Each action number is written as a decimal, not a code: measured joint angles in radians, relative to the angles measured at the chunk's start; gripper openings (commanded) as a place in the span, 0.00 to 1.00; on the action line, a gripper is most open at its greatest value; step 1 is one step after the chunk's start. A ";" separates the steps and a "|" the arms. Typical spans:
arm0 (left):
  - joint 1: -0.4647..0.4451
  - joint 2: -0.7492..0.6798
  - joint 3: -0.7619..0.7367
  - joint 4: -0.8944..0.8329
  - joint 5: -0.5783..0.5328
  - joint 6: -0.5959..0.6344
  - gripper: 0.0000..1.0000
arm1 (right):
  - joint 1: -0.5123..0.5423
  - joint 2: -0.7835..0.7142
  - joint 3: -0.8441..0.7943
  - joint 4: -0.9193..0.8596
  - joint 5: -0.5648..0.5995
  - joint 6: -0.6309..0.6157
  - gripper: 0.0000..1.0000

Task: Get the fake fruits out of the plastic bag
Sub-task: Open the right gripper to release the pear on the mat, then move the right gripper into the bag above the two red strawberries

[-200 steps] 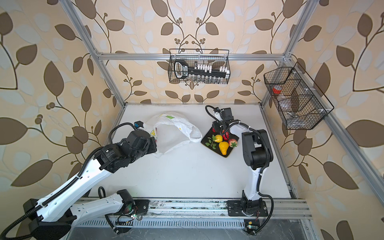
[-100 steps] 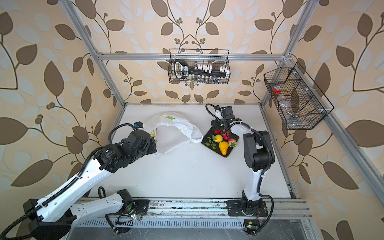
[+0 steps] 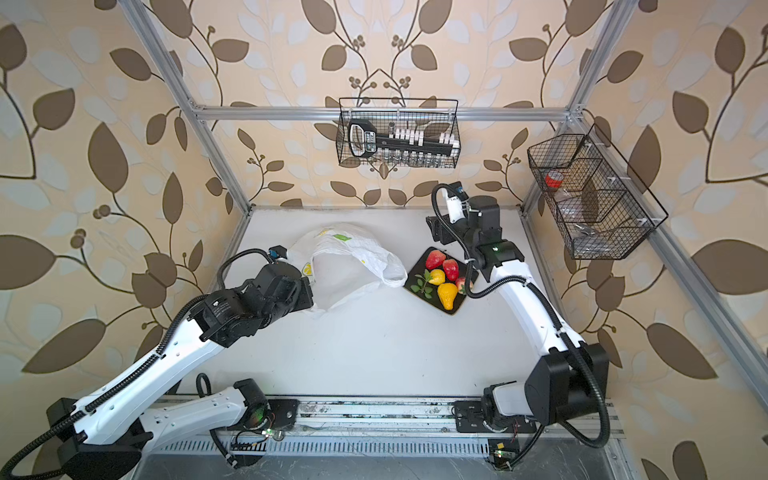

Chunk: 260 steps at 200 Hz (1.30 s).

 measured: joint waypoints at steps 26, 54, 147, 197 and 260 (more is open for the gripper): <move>0.000 0.000 -0.006 0.000 0.014 0.000 0.00 | 0.103 -0.058 -0.057 -0.029 -0.014 0.065 0.74; 0.000 -0.004 -0.013 -0.002 0.015 -0.006 0.00 | 0.372 -0.080 -0.114 -0.014 0.031 0.119 0.78; 0.000 -0.113 -0.037 -0.199 -0.006 -0.095 0.00 | 0.721 0.217 -0.078 0.117 0.201 0.147 0.56; 0.000 -0.127 -0.037 -0.236 -0.017 -0.125 0.00 | 0.845 0.336 -0.121 0.399 0.274 0.091 0.45; 0.000 -0.132 -0.030 -0.266 -0.024 -0.118 0.00 | 0.840 0.503 -0.121 0.578 0.377 -0.407 0.40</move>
